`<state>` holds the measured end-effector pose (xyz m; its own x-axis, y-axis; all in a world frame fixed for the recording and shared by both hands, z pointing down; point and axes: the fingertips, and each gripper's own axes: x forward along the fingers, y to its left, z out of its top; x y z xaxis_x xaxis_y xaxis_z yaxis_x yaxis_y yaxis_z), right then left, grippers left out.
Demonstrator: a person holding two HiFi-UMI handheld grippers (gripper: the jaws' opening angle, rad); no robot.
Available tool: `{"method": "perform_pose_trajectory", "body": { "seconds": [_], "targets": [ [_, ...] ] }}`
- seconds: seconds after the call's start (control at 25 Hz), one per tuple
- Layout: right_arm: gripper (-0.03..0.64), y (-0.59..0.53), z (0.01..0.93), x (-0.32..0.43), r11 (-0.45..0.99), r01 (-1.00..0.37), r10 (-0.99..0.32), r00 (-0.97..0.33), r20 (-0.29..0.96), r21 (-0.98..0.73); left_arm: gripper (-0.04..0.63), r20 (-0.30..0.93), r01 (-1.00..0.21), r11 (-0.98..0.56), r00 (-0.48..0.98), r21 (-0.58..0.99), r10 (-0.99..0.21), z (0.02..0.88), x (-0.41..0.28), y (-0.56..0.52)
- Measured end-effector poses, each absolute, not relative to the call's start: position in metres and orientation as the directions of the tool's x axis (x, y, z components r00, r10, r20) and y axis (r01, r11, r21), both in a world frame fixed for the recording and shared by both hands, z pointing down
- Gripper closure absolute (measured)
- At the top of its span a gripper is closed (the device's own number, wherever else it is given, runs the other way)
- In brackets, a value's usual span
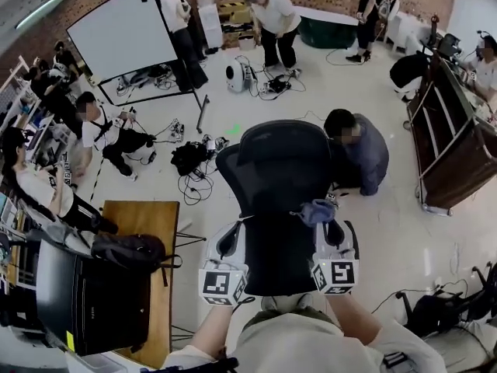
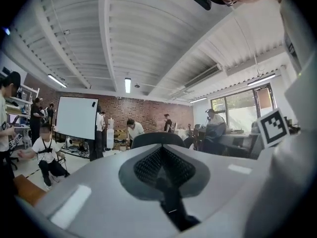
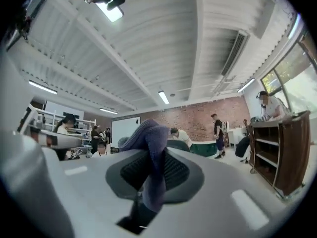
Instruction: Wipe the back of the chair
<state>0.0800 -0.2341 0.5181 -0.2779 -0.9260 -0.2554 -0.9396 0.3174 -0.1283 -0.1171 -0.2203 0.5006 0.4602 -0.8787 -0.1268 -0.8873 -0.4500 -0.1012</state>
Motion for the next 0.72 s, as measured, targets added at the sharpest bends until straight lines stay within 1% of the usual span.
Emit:
{"method": "perform_pose_trajectory", "body": {
  "seconds": [0.16,0.28,0.72],
  "targets": [
    [0.566,-0.157,0.478,0.099,0.308,-0.947,-0.906,-0.264,-0.330,-0.089,0.575,-0.203,-0.891,-0.439,0.454,-0.116,-0.867,0.484,-0.116,-0.174],
    [0.566,-0.130,0.466,0.101,0.297,-0.952,-0.892,-0.248,-0.378,-0.077,0.575,-0.217,-0.882,-0.450,0.470,-0.137,-0.856,0.484,-0.118,-0.158],
    [0.566,-0.072,0.469,0.037,0.286,-0.956,-0.902,-0.245,-0.356,-0.065,0.575,-0.218,-0.860,-0.500,0.509,-0.101,-0.832,0.500,-0.176,-0.113]
  ]
}}
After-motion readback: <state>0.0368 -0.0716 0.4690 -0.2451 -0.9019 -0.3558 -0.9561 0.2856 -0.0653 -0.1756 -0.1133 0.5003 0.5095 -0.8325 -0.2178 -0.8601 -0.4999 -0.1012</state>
